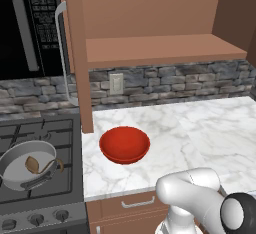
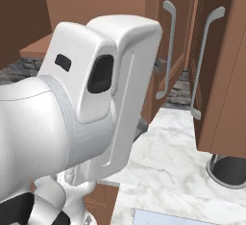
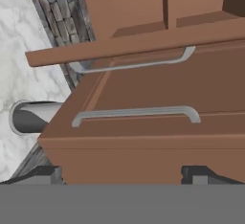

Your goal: Open the cabinet and move the ladle to the pot. Then close the cabinet.

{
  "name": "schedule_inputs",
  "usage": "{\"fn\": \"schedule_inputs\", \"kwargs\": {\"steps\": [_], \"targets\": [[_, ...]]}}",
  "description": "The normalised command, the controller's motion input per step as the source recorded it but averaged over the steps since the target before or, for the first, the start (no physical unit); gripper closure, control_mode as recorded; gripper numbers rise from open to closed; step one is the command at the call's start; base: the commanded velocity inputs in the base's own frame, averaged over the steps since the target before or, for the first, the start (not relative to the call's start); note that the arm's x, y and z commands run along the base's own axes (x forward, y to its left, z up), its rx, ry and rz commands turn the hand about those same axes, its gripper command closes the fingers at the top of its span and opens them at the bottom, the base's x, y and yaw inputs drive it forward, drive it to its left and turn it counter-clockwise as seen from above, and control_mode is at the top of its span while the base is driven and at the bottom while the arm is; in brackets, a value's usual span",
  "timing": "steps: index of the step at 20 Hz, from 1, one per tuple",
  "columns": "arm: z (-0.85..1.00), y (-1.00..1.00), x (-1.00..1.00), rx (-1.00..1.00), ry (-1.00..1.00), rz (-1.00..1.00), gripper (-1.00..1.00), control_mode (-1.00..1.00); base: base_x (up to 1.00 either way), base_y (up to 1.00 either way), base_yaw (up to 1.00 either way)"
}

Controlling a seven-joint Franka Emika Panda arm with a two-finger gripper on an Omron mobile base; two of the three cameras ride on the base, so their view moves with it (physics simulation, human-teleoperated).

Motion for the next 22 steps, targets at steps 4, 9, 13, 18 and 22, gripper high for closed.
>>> {"fn": "schedule_inputs", "kwargs": {"steps": [4,9,13,18,22], "targets": [[-0.05,-0.19,0.26,0.00,0.00,0.00,-1.00,-1.00,0.00,0.00,0.00],[-0.05,-0.07,0.34,0.00,0.00,0.00,-1.00,-1.00,0.00,0.00,0.00],[-0.06,-0.10,0.36,0.00,0.00,0.00,-1.00,-1.00,0.00,0.00,0.00],[-0.11,-0.04,0.37,0.00,0.00,0.00,-1.00,-1.00,0.00,0.00,0.00],[-0.19,-0.02,0.42,0.00,0.00,0.00,-1.00,-1.00,0.00,0.00,0.00]]}}
